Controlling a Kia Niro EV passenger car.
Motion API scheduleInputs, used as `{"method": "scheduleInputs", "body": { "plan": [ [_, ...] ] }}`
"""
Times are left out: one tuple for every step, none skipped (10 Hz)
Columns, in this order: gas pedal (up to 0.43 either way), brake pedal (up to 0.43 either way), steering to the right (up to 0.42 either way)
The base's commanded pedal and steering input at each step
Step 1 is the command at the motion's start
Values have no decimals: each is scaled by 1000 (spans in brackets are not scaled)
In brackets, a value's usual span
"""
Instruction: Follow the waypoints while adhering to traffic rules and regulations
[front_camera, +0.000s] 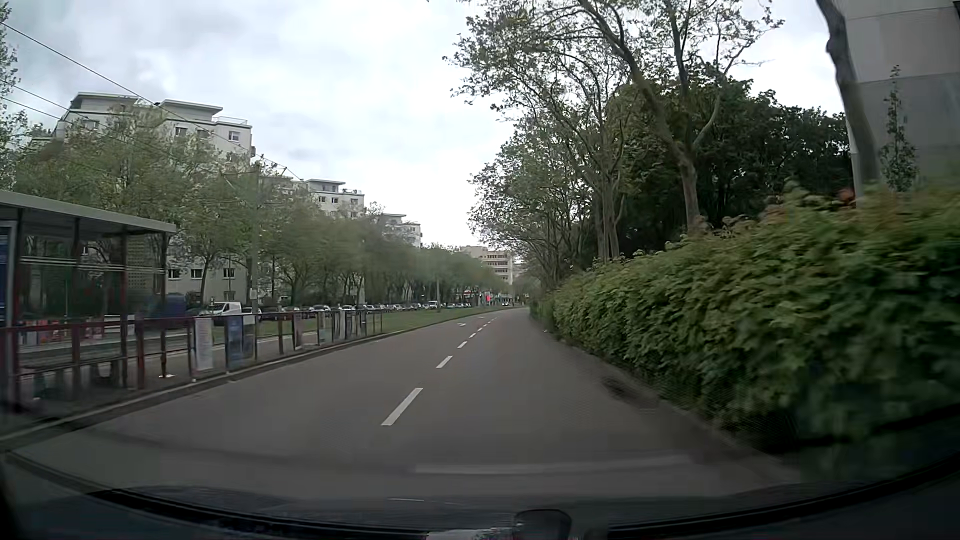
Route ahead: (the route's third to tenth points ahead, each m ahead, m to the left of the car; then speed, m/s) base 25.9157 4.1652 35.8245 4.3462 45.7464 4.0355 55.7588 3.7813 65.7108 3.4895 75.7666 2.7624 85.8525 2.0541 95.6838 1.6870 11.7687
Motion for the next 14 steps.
{"method": "scheduleInputs", "body": {
  "plan": [
    [110, 0, 6],
    [98, 0, 6],
    [98, 0, 6],
    [98, 0, 6],
    [87, 0, 6],
    [87, 0, 5],
    [87, 0, 5],
    [87, 0, 4],
    [87, 0, 4],
    [67, 0, 4],
    [67, 0, 4],
    [67, 0, 4],
    [67, 0, 4],
    [67, 0, 4]
  ]
}}
